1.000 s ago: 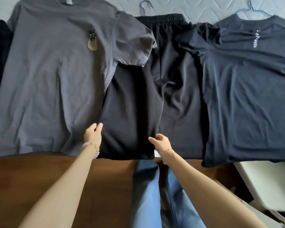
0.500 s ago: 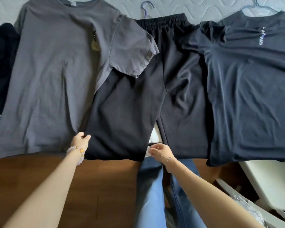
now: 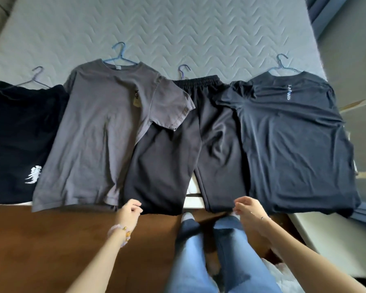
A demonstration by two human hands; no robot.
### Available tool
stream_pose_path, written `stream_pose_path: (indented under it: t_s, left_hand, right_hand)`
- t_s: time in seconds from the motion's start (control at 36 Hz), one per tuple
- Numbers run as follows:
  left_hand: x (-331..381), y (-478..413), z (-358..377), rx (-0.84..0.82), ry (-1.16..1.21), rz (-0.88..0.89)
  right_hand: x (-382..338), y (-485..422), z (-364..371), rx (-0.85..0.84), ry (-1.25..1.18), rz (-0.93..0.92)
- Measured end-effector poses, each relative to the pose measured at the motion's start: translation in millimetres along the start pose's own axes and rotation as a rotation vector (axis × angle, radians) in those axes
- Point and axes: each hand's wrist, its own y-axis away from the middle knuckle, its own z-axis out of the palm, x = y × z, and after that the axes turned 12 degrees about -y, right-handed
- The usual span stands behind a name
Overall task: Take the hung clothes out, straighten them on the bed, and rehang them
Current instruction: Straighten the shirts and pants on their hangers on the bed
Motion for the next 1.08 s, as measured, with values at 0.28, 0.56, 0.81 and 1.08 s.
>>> stream_pose_path:
  t_s: [0.28,0.56,0.81,1.08]
  left_hand:
    - [34,87,64,-0.288,0.115,0.078]
    - [64,94,80,-0.397,-0.010,0.112]
    - [151,64,98,-0.251,0.000,0.035]
    - [335,44,167,-0.295,-0.116,0.145]
  right_hand:
    - [35,75,-49,0.067,0.117,0.020]
    - [42,59,-98,0.110,-0.056,0.099]
    - [-2,-2,-183,0.080,-0.231,0.116]
    - [-126,-126,-308,0.028,-0.082,-0.058]
